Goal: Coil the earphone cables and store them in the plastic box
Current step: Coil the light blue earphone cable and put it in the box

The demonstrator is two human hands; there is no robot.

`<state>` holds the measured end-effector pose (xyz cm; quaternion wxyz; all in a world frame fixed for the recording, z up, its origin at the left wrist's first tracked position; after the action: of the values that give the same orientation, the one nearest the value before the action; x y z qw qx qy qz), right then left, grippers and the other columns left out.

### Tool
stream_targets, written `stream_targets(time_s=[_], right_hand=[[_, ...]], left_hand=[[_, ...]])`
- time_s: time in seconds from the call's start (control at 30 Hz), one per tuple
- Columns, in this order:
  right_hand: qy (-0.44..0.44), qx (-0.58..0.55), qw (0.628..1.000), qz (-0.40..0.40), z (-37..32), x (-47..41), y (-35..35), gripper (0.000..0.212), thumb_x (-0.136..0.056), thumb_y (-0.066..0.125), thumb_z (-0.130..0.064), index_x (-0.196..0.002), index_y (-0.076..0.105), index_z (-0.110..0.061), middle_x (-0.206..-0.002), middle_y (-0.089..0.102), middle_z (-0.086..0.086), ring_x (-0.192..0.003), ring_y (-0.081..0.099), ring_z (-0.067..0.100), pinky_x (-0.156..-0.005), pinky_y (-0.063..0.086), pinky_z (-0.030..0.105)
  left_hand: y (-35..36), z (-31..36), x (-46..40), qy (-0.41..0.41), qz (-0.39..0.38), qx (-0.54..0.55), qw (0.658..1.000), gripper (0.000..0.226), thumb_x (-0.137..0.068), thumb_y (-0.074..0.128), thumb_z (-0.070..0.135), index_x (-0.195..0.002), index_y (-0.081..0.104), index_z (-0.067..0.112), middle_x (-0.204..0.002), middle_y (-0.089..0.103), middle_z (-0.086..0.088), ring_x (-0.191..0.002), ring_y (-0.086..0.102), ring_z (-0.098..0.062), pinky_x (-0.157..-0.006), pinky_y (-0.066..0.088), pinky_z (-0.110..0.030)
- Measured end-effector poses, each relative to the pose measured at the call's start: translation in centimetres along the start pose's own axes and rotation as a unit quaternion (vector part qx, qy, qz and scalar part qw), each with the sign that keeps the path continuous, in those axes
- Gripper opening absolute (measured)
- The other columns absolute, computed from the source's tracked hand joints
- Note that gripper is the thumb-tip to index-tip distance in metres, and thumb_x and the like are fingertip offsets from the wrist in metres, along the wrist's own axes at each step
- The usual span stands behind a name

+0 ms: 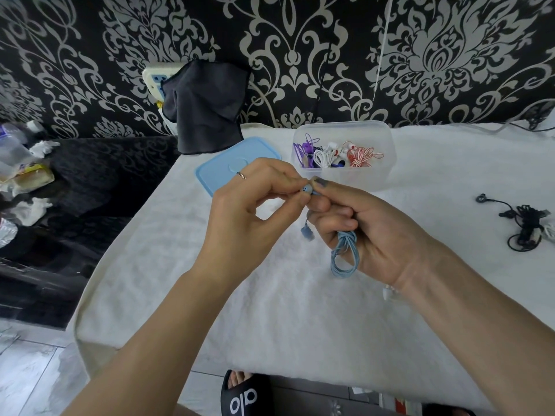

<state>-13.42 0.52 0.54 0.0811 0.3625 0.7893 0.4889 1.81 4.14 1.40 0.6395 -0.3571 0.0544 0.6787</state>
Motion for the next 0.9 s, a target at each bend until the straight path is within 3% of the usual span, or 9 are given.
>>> stream_targets(time_s=[0.17, 0.3, 0.47, 0.6, 0.67, 0.77, 0.83, 0.9], right_hand=[[0.037, -0.046, 0.998, -0.02, -0.1, 0.1, -0.3, 0.01, -0.093, 0.055, -0.009, -0.091, 0.062, -0.002, -0.067, 0.046, 0.002, -0.046, 0.033, 0.005, -0.037, 0.036, 0.012], [0.065, -0.094, 0.992, -0.048, 0.1, -0.1, -0.7, 0.015, -0.091, 0.059, -0.007, -0.088, 0.068, 0.004, -0.068, 0.047, 0.004, -0.045, 0.038, 0.006, -0.038, 0.038, 0.012], [0.083, -0.131, 0.986, -0.066, 0.4, -0.4, -0.6, 0.013, -0.09, 0.061, -0.006, -0.092, 0.067, 0.005, -0.068, 0.051, 0.007, -0.044, 0.038, 0.007, -0.038, 0.039, 0.013], [0.088, -0.146, 0.984, -0.051, 0.5, -0.4, -0.6, 0.019, -0.092, 0.058, -0.007, -0.098, 0.067, 0.008, -0.066, 0.05, 0.006, -0.043, 0.042, 0.008, -0.038, 0.039, 0.012], [0.088, -0.158, 0.982, -0.047, 0.6, -0.4, -0.6, 0.017, -0.091, 0.058, -0.006, -0.105, 0.061, 0.003, -0.066, 0.049, 0.006, -0.043, 0.043, 0.009, -0.038, 0.041, 0.014], [0.092, -0.181, 0.978, -0.055, 0.8, -0.6, -0.9, 0.042, -0.09, 0.059, -0.005, -0.127, 0.04, -0.012, -0.067, 0.049, 0.008, -0.043, 0.044, 0.01, -0.039, 0.041, 0.013], [0.092, -0.186, 0.977, -0.052, 0.8, -0.7, -1.1, 0.047, -0.09, 0.06, -0.005, -0.126, 0.033, -0.018, -0.068, 0.048, 0.007, -0.044, 0.042, 0.01, -0.038, 0.041, 0.015], [0.089, -0.184, 0.978, -0.045, 0.9, -0.7, -1.2, 0.04, -0.089, 0.06, -0.005, -0.12, 0.038, -0.016, -0.069, 0.047, 0.006, -0.045, 0.041, 0.009, -0.037, 0.041, 0.015]], left_hand=[[0.1, 0.0, 0.0, -0.001, -0.016, 0.001, 1.0, 0.005, -0.092, 0.069, -0.003, -0.095, 0.069, 0.001, -0.096, 0.063, -0.008, -0.093, 0.065, -0.023, -0.083, 0.057, -0.035], [0.1, 0.4, 0.0, 0.001, -0.021, 0.021, 1.0, 0.015, -0.093, 0.067, -0.002, -0.096, 0.066, 0.013, -0.097, 0.061, -0.006, -0.094, 0.064, -0.021, -0.082, 0.055, -0.034], [0.2, 0.6, -0.1, -0.007, -0.016, 0.02, 1.0, 0.005, -0.094, 0.065, -0.003, -0.095, 0.064, 0.002, -0.097, 0.062, -0.009, -0.092, 0.065, -0.024, -0.081, 0.056, -0.038], [0.0, 1.2, -0.1, -0.041, -0.002, 0.032, 0.999, 0.017, -0.094, 0.067, -0.002, -0.101, 0.059, 0.011, -0.095, 0.065, -0.002, -0.083, 0.068, -0.021, -0.082, 0.056, -0.039], [0.0, 1.6, -0.1, -0.025, -0.002, 0.01, 1.0, 0.026, -0.095, 0.066, -0.003, -0.103, 0.055, 0.019, -0.096, 0.063, -0.001, -0.082, 0.067, -0.021, -0.081, 0.054, -0.037], [0.3, 1.8, -0.2, 0.024, -0.018, -0.054, 0.998, 0.024, -0.094, 0.062, -0.008, -0.099, 0.059, 0.015, -0.093, 0.057, 0.0, -0.087, 0.061, -0.012, -0.079, 0.048, -0.027], [0.3, 1.8, -0.3, 0.035, -0.028, -0.085, 0.995, 0.019, -0.093, 0.061, -0.011, -0.095, 0.064, 0.008, -0.091, 0.057, -0.001, -0.087, 0.056, -0.004, -0.079, 0.044, -0.019], [0.2, 1.6, -0.3, 0.029, -0.029, -0.084, 0.996, 0.017, -0.092, 0.062, -0.011, -0.094, 0.066, 0.005, -0.091, 0.06, -0.001, -0.087, 0.057, -0.008, -0.079, 0.045, -0.02]])
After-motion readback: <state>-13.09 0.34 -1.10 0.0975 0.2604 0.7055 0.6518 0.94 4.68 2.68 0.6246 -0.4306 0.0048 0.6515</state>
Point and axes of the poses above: each hand's wrist, its own x-axis away from the middle knuckle, its own y-axis out of the palm, z = x × y, the point moved 2 cm from there along -x, towards the middle knuckle
